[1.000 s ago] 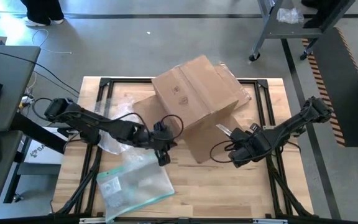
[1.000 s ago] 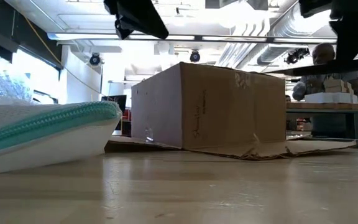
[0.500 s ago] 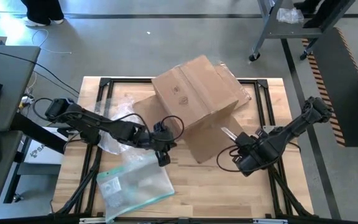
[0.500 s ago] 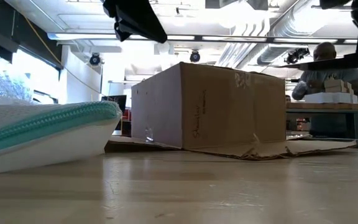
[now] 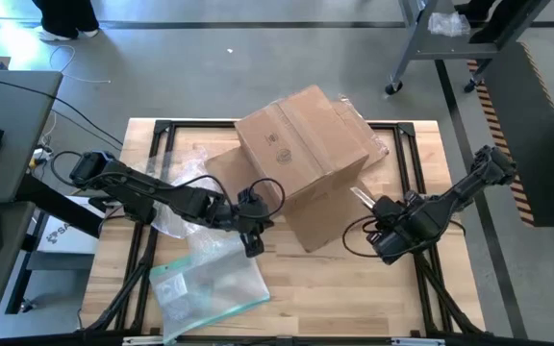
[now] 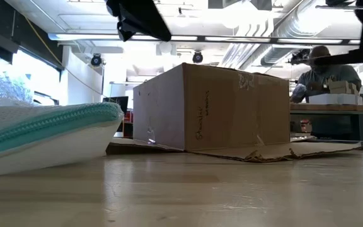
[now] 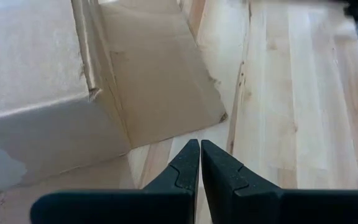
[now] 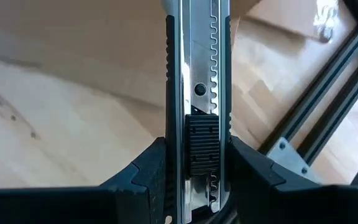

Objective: Unpack boxes
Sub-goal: Break down cardboard box until it is fully flat

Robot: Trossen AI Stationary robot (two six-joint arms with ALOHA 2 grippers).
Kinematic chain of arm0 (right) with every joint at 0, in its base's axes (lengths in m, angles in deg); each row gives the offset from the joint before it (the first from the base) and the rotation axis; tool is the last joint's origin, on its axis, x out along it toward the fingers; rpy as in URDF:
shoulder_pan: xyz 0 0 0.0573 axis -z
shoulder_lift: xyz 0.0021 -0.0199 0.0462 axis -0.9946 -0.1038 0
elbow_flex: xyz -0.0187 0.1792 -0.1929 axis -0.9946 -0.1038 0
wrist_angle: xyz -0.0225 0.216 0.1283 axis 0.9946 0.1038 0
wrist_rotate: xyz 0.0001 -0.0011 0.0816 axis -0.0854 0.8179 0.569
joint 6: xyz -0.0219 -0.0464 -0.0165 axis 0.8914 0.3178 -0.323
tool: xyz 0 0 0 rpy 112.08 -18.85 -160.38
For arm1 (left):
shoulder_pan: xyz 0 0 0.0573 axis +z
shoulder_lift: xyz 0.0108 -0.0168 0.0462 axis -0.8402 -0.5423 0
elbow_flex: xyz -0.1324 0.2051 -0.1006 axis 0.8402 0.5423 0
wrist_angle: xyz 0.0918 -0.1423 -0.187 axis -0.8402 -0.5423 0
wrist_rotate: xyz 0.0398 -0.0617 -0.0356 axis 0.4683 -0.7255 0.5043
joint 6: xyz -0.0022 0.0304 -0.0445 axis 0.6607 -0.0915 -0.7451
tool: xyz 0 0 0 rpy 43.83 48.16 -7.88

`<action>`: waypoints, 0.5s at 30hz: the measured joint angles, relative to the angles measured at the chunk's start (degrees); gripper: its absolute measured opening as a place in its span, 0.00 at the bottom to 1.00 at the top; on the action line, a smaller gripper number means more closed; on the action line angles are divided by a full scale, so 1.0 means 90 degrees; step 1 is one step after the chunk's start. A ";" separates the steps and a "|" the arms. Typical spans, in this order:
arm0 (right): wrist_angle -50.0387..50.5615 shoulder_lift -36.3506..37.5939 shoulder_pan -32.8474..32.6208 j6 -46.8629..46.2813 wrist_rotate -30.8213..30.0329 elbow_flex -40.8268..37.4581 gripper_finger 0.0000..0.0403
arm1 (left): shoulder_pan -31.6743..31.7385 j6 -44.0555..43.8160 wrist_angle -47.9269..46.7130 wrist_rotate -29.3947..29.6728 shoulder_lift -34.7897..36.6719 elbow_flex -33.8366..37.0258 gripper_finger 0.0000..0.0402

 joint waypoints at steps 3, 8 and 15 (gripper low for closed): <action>-0.0161 -0.0001 0.0061 0.0220 -0.0376 -0.0002 0.29 | 0.0020 -0.0001 0.0417 0.0107 -0.0046 0.0000 0.00; -0.0208 -0.0001 0.0452 0.0537 -0.0448 -0.0004 0.29 | 0.0218 0.0081 0.1589 0.0281 -0.0088 -0.0017 0.00; -0.0625 -0.0003 0.1557 0.1935 -0.0150 -0.0007 0.29 | 0.2104 0.1004 0.0497 -0.0085 -0.0051 -0.1015 0.00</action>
